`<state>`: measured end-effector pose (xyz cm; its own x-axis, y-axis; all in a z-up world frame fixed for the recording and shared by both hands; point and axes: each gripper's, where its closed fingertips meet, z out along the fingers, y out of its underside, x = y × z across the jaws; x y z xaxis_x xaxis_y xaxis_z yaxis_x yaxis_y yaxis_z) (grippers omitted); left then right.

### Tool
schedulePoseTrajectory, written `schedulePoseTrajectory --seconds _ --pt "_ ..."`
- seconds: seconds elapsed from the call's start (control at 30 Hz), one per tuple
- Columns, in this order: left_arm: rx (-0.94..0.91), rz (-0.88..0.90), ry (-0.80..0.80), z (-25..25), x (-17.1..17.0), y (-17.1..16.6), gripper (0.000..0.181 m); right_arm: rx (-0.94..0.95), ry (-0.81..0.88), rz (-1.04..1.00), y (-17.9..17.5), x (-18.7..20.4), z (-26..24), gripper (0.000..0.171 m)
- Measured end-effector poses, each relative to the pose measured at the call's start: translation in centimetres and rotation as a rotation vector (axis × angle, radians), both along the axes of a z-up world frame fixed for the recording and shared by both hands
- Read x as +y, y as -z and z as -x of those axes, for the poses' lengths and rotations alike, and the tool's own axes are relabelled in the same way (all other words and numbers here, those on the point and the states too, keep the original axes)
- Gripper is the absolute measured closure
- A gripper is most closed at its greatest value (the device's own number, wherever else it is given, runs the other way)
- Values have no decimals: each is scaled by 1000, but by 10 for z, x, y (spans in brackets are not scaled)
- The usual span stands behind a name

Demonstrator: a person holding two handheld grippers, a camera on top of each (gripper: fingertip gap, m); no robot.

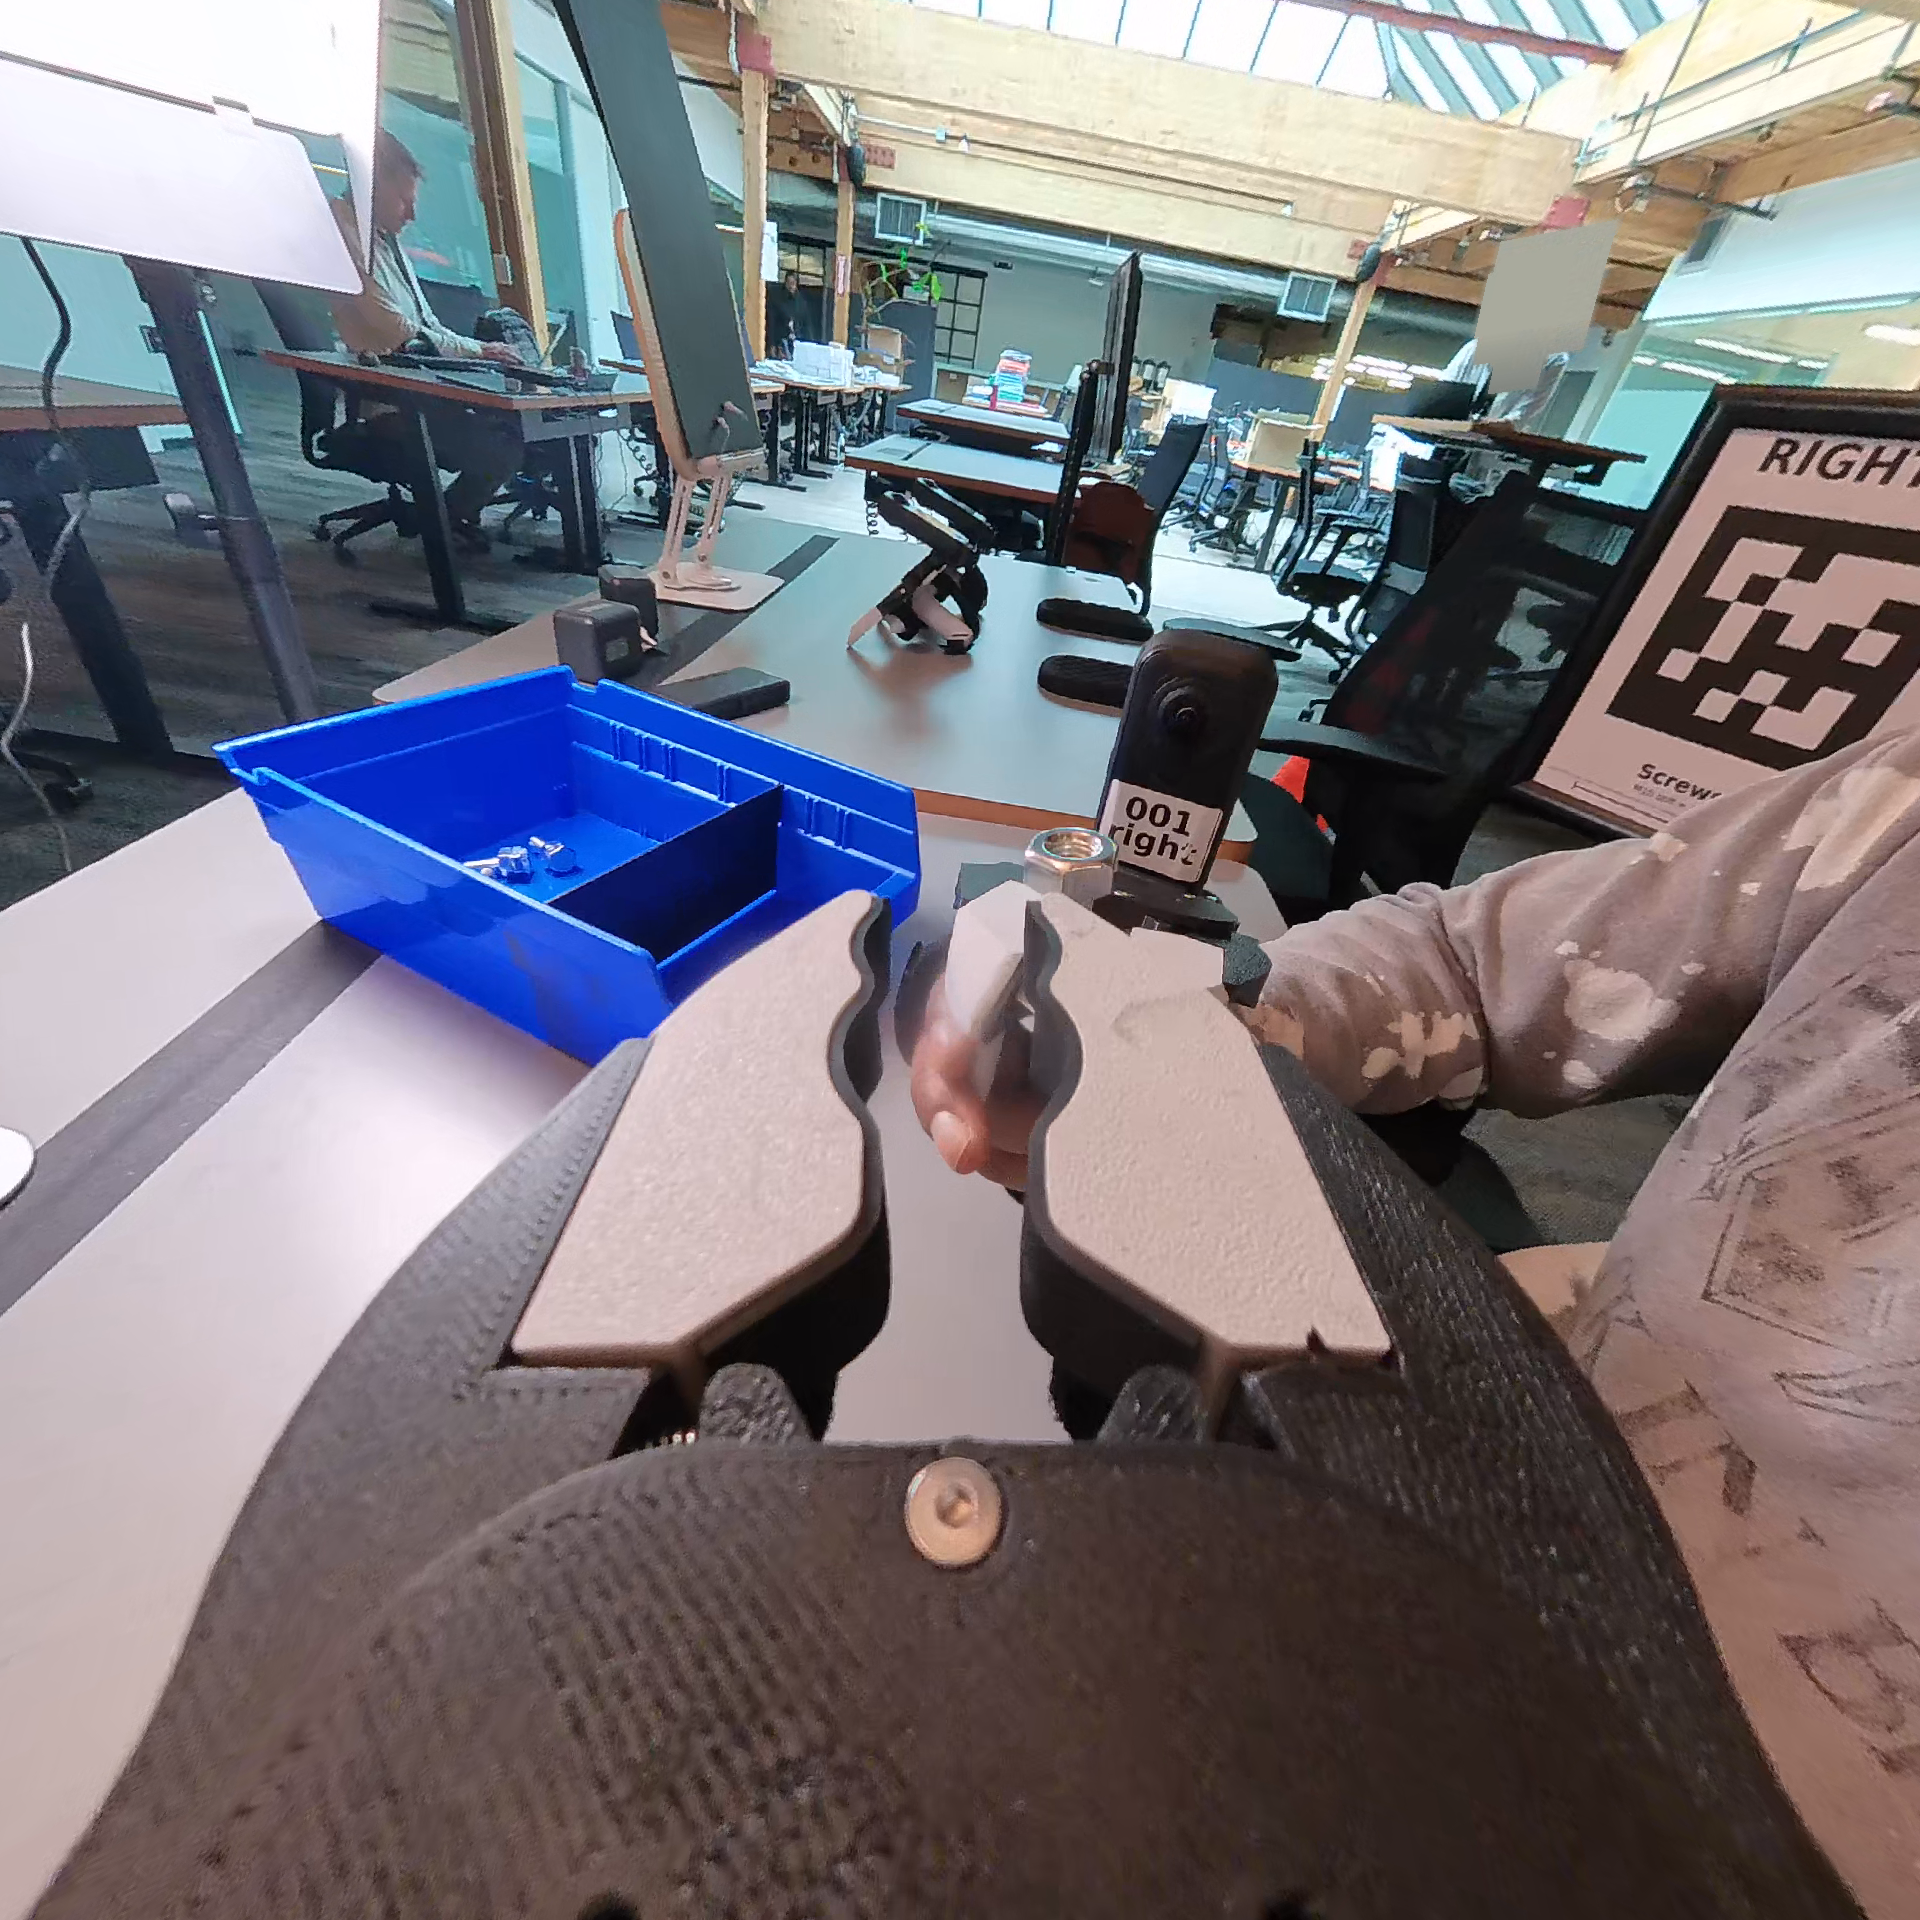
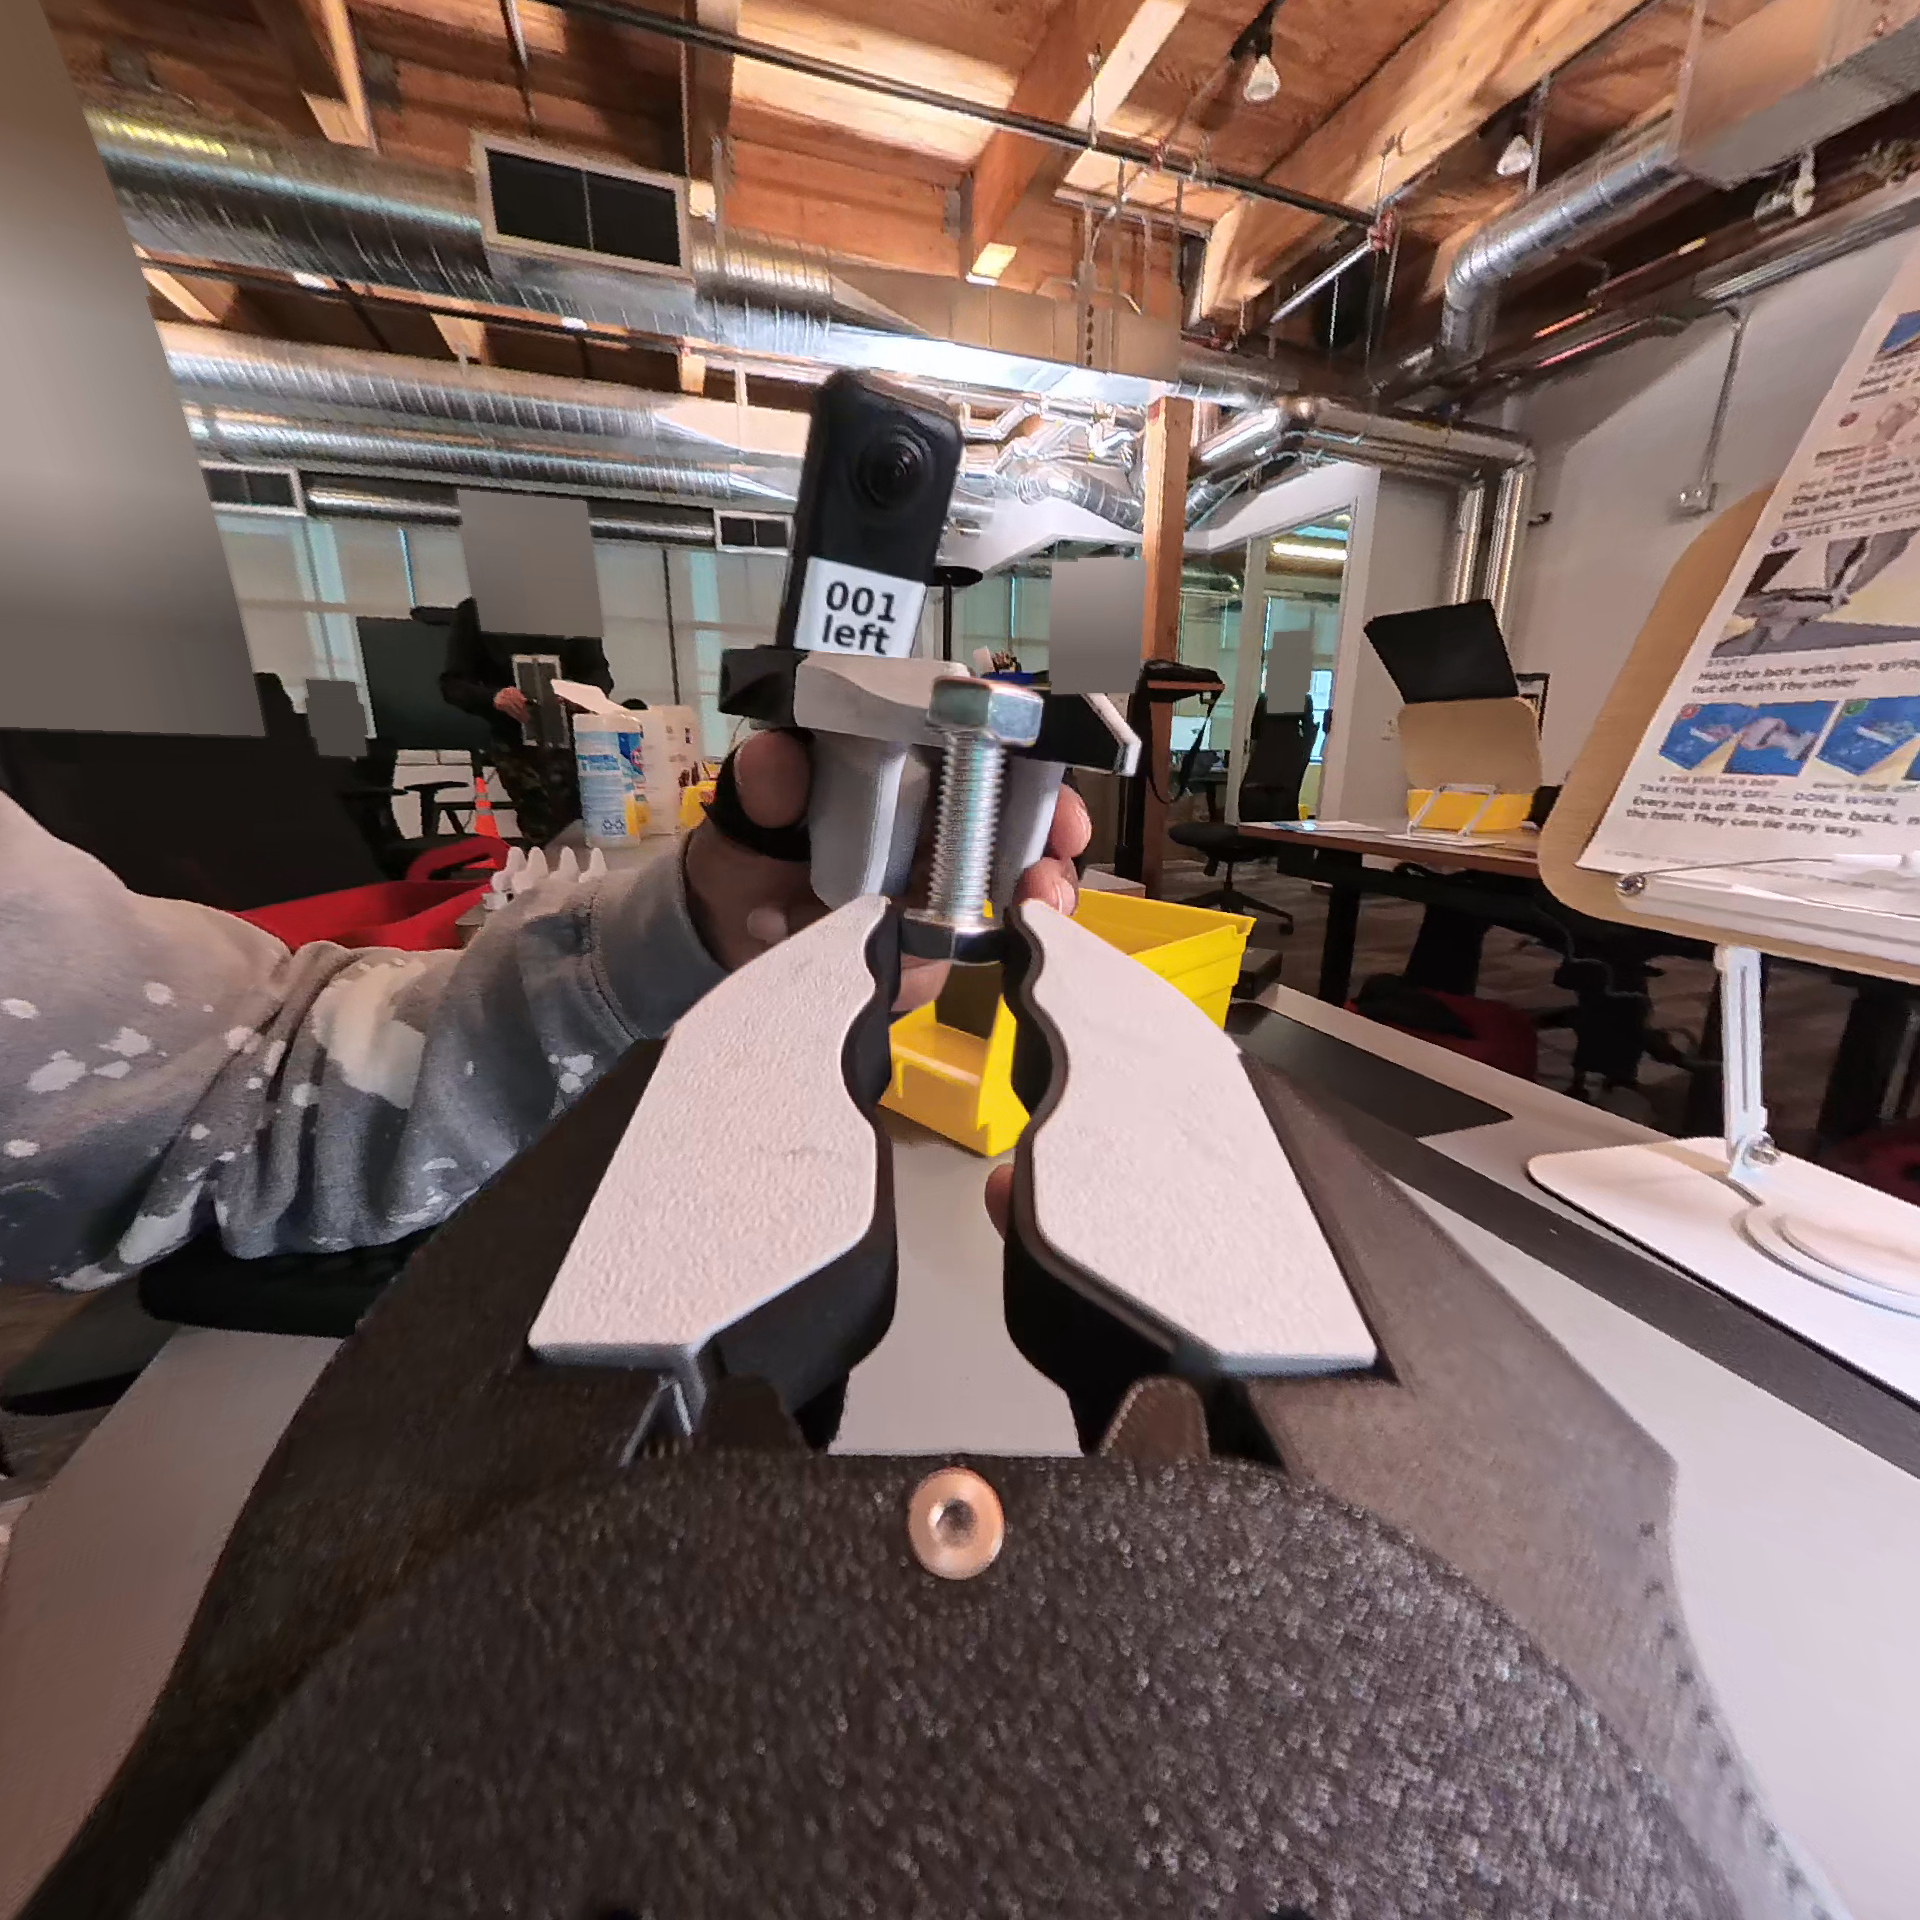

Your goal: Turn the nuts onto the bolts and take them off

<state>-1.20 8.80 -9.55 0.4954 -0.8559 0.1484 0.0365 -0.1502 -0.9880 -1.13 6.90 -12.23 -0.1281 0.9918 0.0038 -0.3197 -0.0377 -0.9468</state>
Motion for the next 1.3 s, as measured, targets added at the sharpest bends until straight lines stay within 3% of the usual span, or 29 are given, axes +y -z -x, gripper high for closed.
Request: schedulePoseTrajectory --seconds 0.37,0.5,0.77,0.97,1.3 --pt "-81 12 54 -12 -6 -4 153 -10 27 -9 -1 2 0 152" --pt "-50 -17 -45 3 5 -2 159 57 -23 -7 -16 -3 -9 153" --pt "-161 -90 -3 5 -7 -57 151 92 30 -16 -54 14 1 153" --pt "-232 -137 -84 23 -5 -88 150 150 23 -39 -94 10 26 153" --pt "-222 -109 -89 29 -6 -74 150 118 3 -32 -72 2 41 153"
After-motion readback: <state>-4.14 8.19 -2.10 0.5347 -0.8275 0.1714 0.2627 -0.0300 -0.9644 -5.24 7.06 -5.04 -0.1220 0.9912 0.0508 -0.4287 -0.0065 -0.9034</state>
